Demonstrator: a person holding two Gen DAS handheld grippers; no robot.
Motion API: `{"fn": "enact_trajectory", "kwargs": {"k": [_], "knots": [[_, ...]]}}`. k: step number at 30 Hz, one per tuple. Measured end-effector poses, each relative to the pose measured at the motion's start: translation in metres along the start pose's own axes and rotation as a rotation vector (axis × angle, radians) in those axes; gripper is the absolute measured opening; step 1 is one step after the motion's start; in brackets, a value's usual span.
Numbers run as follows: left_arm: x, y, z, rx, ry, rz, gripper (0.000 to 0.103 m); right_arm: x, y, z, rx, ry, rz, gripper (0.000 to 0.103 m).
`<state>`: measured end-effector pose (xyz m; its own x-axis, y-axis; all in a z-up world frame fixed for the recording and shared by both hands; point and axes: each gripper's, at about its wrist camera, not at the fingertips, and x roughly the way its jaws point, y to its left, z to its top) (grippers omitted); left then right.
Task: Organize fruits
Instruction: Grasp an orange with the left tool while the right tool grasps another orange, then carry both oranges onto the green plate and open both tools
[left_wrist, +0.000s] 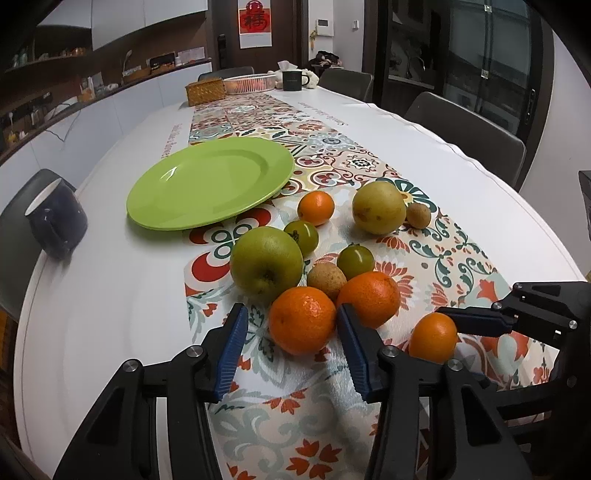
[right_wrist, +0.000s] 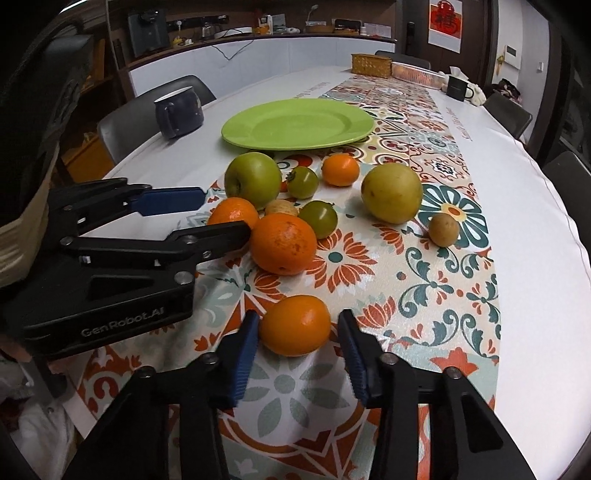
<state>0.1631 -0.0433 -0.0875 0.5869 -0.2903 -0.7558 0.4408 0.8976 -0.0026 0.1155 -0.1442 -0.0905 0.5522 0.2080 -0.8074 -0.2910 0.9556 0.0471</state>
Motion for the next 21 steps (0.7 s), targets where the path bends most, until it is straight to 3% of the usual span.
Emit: {"fn": "enact_trajectory", "kwargs": {"k": [11, 21], "knots": [[0.012, 0.009, 0.002, -0.127, 0.042, -0.078, 0.040, -0.002, -0.016, 0.014, 0.044, -0.026, -0.009, 0.040], [0.001, 0.006, 0.001, -0.151, 0.047, -0.049, 0.040, -0.011, -0.019, 0.021, 0.047, -0.057, -0.001, 0.040]]}}
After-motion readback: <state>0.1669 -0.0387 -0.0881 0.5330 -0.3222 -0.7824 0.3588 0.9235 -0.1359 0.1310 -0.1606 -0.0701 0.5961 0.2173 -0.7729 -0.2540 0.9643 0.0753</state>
